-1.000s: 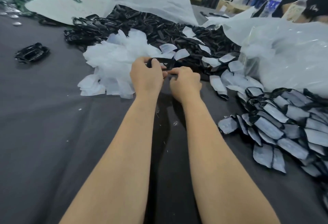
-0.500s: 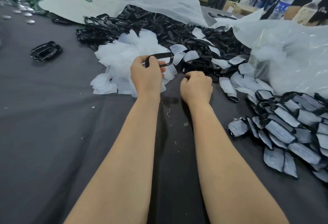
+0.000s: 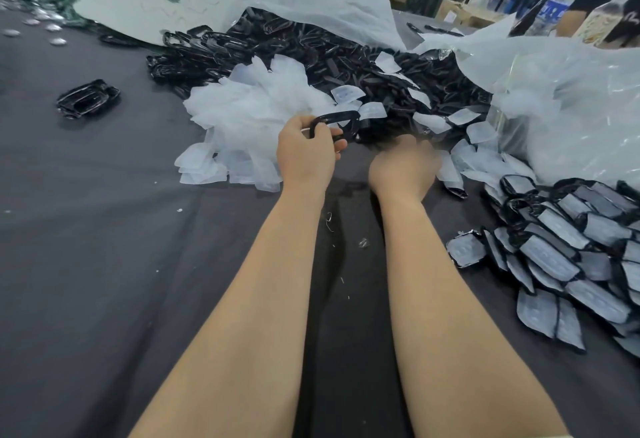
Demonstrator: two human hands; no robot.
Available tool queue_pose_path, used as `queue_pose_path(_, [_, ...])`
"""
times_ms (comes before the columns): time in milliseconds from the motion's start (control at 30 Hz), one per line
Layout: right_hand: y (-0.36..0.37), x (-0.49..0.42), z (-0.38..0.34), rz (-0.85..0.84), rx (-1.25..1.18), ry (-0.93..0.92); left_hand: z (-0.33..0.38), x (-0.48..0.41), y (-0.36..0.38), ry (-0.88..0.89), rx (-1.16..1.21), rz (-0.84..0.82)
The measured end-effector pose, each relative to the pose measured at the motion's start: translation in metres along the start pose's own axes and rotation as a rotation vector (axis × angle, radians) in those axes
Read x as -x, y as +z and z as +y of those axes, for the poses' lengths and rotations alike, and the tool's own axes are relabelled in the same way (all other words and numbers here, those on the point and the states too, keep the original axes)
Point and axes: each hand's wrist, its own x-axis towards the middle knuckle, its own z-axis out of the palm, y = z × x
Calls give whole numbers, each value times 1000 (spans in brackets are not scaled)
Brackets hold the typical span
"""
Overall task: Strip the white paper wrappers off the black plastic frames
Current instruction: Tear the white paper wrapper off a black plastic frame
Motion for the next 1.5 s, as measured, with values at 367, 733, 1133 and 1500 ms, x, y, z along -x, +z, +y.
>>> queue_pose_path(367, [-10,12,8,36,-121,-95,2,8,-9,-14,-6,-8])
queue_pose_path(733, [-22,31,14,-11,-140,-129,-5,23,-22,-22,12,-40])
queue_pose_path(1133, [-20,39,11,-88,25,-160,-10,17,-23,6,-85,-45])
queue_pose_path(1500, [-12,40,7,-33,-803,-105,-19,22,-16,177,-290,-10])
